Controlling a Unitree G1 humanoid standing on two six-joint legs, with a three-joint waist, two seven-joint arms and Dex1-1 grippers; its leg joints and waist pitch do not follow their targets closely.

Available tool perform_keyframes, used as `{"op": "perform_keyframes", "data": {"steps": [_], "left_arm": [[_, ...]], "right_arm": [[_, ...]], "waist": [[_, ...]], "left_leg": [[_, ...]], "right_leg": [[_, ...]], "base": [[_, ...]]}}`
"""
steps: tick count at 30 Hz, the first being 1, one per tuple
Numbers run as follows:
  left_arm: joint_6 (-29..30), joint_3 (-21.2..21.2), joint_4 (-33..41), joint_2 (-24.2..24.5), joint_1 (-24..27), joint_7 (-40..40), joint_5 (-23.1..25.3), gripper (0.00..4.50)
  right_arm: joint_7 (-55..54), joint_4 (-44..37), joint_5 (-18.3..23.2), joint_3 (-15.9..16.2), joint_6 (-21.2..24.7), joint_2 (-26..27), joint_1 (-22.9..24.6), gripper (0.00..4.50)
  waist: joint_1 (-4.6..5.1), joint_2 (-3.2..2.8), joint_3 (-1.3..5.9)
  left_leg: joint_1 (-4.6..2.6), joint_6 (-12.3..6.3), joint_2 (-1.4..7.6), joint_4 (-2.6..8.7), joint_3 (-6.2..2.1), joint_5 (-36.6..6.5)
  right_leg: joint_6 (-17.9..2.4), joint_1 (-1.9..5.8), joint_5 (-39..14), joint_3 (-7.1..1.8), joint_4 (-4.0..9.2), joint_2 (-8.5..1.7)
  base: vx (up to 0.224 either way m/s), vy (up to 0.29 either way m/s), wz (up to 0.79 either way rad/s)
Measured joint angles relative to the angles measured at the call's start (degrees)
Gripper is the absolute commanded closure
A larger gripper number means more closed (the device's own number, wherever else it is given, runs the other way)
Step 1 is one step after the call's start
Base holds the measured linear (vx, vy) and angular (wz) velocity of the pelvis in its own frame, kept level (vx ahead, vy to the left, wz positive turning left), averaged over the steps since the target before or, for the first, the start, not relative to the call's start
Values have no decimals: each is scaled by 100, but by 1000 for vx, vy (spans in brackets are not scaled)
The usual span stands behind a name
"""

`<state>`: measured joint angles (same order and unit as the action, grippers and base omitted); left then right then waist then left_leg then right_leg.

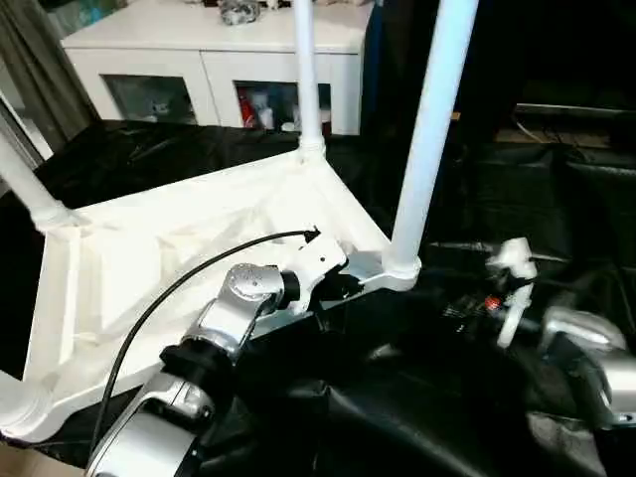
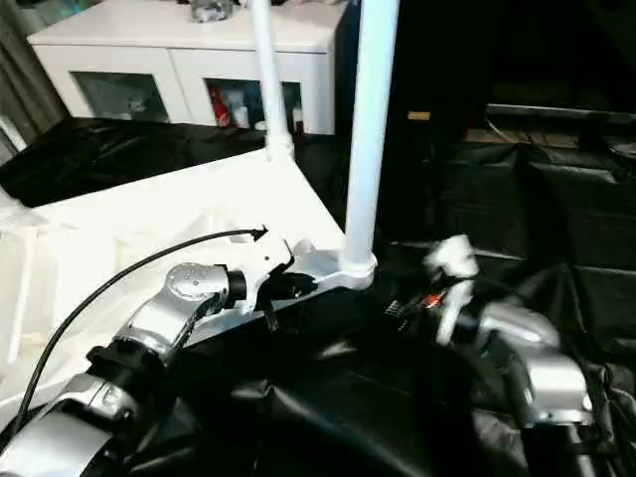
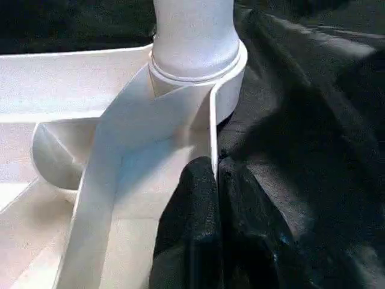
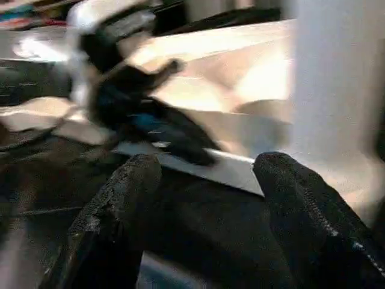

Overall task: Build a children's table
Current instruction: Rotate leg to tighten, then rotate table base

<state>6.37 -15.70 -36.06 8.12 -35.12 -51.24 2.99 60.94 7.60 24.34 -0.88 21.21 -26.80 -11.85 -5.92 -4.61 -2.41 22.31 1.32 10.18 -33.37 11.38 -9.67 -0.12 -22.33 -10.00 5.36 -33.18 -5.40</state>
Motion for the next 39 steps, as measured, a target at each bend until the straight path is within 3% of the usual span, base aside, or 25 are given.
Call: {"op": "perform_keyframes", "data": {"steps": [8, 9, 13, 16, 18, 24, 29, 33, 39], "left_arm": [[854, 194, 1524, 376, 390, -189, -395, 374], [1036, 211, 1794, 515, 546, -209, -431, 345], [1871, 377, 2694, 969, 1102, -234, -490, 336], [2643, 667, 3737, 1415, 1748, -236, -732, 300], [3161, 914, 4644, 1730, 2358, -296, -953, 300], [3889, 1236, 6239, 1849, 3265, -290, -1419, 248], [4001, 1443, 6657, 1954, 3915, 43, -1191, 216], [3870, 1706, 6764, 1687, 4414, 880, -807, 185], [3448, 1695, 6746, 1616, 5023, 1513, -473, 132]], "right_arm": [[-203, -12, -82, 179, 42, 383, -183, 147], [-342, -1, -129, 195, -11, 503, -214, 147], [-626, 89, -176, 325, -83, 785, -287, 147], [-738, 185, -228, 417, -94, 1020, -372, 147], [-937, 353, -313, 454, -238, 1271, -436, 147], [-1964, 1179, -611, 404, -908, 2157, -938, 147], [-2878, 1767, -660, 150, -1292, 2689, -1193, 147], [-3673, 2356, -741, -62, -1631, 3015, -1482, 147], [-4449, 3312, -900, -370, -2195, 2993, -2014, 147]], "waist": [[-40, 64, 0], [-40, 78, -1], [-8, 152, -25], [41, 232, -44], [74, 292, -43], [78, 401, -88], [99, 454, -109], [134, 474, -112], [74, 499, -112]], "left_leg": [[32, -2, 0, -6, 4, 1], [32, -3, 1, -8, 4, 2], [31, 14, 5, -10, 5, -4], [29, 21, 5, -17, 7, -4], [25, 24, 5, -15, 7, -3], [18, 27, -7, -10, 14, -3], [-6, 27, -32, 5, 15, -3], [-13, 27, -37, 4, 16, -3], [-10, 27, -38, 8, 16, -3]], "right_leg": [[-2, -40, 1, -6, -13, -1], [1, -49, -2, -7, -25, -1], [4, -62, -6, -11, -51, 1], [2, -73, -22, -21, -86, 1], [1, -73, -23, -23, -92, 2], [28, -70, -39, -68, -92, 9], [32, -70, -41, -134, -90, 24], [33, -70, -41, -147, -87, 25], [33, -63, -41, -157, -88, 32]], "base": [[0, 0, 0], [0, 0, 0], [0, 0, 0], [0, 0, 0], [0, 0, 0], [0, 0, 0], [0, 0, 0], [0, 0, 0], [0, 0, 0]]}}
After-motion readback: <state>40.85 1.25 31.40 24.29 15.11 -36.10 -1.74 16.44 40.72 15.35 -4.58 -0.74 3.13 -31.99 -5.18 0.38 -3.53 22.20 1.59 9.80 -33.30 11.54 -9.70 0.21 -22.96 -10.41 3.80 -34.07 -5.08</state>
